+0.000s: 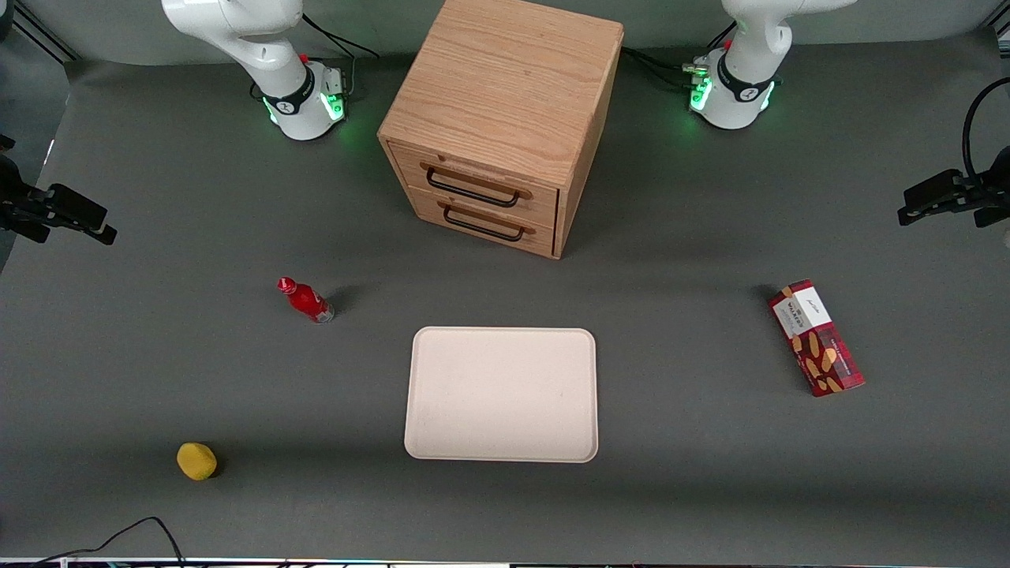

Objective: Place red cookie box on tray
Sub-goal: 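Move the left gripper down over the red tartan cookie box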

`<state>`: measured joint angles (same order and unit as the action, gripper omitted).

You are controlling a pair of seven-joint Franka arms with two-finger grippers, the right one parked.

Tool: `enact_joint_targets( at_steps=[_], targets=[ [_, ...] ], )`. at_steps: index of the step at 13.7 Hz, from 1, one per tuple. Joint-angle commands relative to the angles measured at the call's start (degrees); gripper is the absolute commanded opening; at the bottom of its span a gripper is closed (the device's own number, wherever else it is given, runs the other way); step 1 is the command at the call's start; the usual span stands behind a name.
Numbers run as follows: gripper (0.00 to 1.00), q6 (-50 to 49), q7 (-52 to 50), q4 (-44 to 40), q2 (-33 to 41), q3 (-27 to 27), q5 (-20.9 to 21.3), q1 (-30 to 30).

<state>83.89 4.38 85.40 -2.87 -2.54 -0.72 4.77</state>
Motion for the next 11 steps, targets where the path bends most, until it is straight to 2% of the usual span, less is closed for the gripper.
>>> enact_joint_targets(
  at_steps=[1,8,11],
  targets=[
    [1.00,-0.8,-1.1,-0.7,0.3,0.0,0.3,-0.2],
    [1.00,-1.9,-1.3,0.4,-0.8,0.2,0.4,0.1],
    [1.00,0.6,-6.7,4.0,-0.8,0.3,1.0,0.2]
  ],
)
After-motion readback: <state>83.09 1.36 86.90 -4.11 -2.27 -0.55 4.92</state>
